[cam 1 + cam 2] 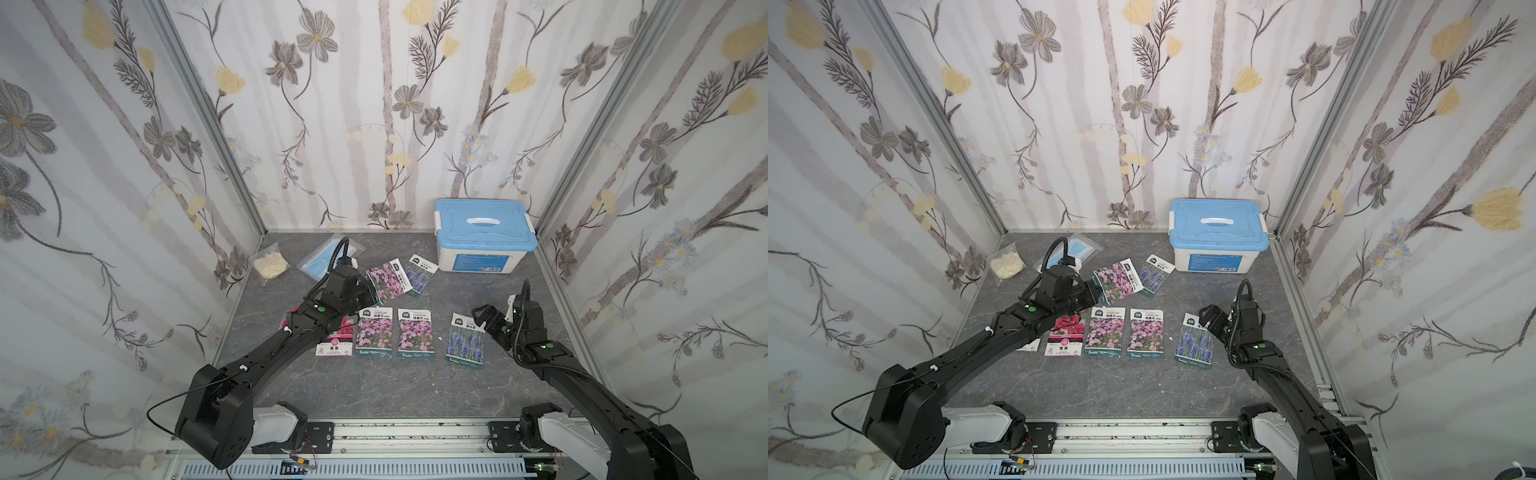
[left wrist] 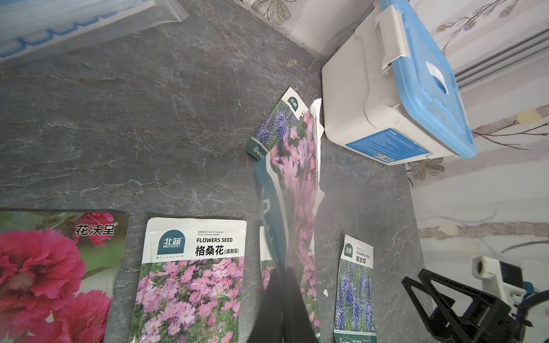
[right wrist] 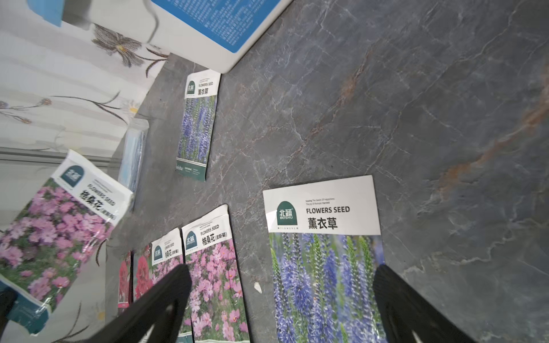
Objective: Arrange the seed packets in a row
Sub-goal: Adjust the seed packet at the center of the board, then move the seed packet to the center of the board.
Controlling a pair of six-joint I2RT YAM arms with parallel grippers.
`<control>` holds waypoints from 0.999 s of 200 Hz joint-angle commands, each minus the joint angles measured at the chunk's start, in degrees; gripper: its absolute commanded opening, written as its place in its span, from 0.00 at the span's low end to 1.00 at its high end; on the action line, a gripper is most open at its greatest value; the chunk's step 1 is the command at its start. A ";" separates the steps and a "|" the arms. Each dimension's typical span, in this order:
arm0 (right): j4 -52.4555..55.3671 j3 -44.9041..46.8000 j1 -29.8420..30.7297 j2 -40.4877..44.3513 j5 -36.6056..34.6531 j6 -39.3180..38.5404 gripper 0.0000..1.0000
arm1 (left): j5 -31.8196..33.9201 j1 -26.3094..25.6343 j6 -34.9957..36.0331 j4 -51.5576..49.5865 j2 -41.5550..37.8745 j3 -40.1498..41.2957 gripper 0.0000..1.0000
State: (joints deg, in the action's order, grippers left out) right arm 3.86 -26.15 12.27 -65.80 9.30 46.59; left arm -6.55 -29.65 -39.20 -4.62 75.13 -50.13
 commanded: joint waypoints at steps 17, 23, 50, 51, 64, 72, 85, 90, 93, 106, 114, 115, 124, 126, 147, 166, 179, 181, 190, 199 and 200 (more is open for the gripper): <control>-1.55 -6.99 5.42 -10.62 9.50 -4.61 0.98 | -1.60 -0.09 -0.37 4.12 1.48 -0.42 0.00; -2.48 -7.78 7.13 -12.49 9.75 -4.64 0.98 | -1.67 -0.08 -0.44 4.22 1.51 -0.37 0.00; -6.10 -10.67 12.27 -19.87 11.16 -2.88 0.98 | -1.54 -0.11 -0.37 4.10 1.57 -0.53 0.00; -6.25 -10.72 12.39 -20.06 11.13 -2.80 0.98 | -1.54 -0.13 -0.36 4.14 1.54 -0.56 0.00; -7.81 -11.07 13.30 -22.35 10.88 -1.66 0.98 | -1.58 -0.03 -0.28 3.88 1.75 -0.72 0.00; -8.37 -11.32 13.67 -23.95 10.91 -1.29 0.98 | -1.62 -0.06 -0.22 3.76 1.92 -0.93 0.00; -7.93 -12.02 13.99 -27.38 10.21 -0.57 0.98 | -1.74 0.01 -0.18 3.72 2.20 -1.24 0.00; -7.71 -12.14 13.99 -28.31 9.97 -0.39 0.99 | -1.80 -0.01 -0.13 3.74 2.28 -1.33 0.00; -7.42 -12.37 14.02 -28.83 9.67 -0.24 0.99 | -1.85 -0.11 -0.09 3.77 2.34 -1.37 0.00; -4.18 -13.70 14.15 -30.43 6.21 1.16 0.99 | -1.97 -0.10 -0.09 3.96 2.56 -1.72 0.00; -1.38 -14.98 14.10 -31.30 4.50 1.31 1.00 | -1.98 -0.14 -0.13 3.97 2.86 -1.91 0.00; -1.08 -15.11 14.14 -31.40 4.32 1.31 0.99 | -1.98 -0.14 -0.11 3.95 2.85 -1.95 0.00; 2.52 -16.11 13.91 -32.10 1.84 1.80 1.00 | -2.15 -0.06 -0.09 4.05 3.12 -2.25 0.00; 3.30 -16.08 13.81 -32.13 1.17 1.94 1.00 | -2.22 -0.19 -0.06 4.04 3.21 -2.32 0.00; 7.22 -16.01 11.39 -30.93 -1.67 3.37 1.00 | -2.50 -0.14 0.09 4.21 3.70 -2.77 0.00; 8.36 -13.25 7.60 -27.49 -3.19 4.73 1.00 | -2.60 -0.02 0.18 4.49 4.12 -2.79 0.00; 9.95 -12.10 4.46 -25.17 -4.71 4.83 1.00 | -2.72 -0.14 0.26 4.73 4.57 -2.87 0.00; 10.29 -11.96 3.84 -24.27 -5.14 4.76 1.00 | -2.76 -0.14 0.26 4.91 4.67 -2.89 0.00; 11.88 -11.74 1.42 -22.68 -6.32 4.14 1.00 | -3.07 -0.13 0.18 5.10 5.13 -2.97 0.00; 13.48 -11.64 -1.24 -21.37 -7.86 3.64 1.00 | -3.44 -0.15 0.02 5.52 5.65 -3.11 0.00; 13.65 -11.60 -1.57 -21.25 -7.96 3.53 1.00 | -3.50 -0.15 0.01 5.55 5.69 -3.12 0.00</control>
State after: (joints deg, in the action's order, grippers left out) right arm 12.29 -38.22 15.40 -90.17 7.22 49.89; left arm -9.10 -29.78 -39.22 -1.87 79.92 -52.60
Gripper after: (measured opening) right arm 0.996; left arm 0.051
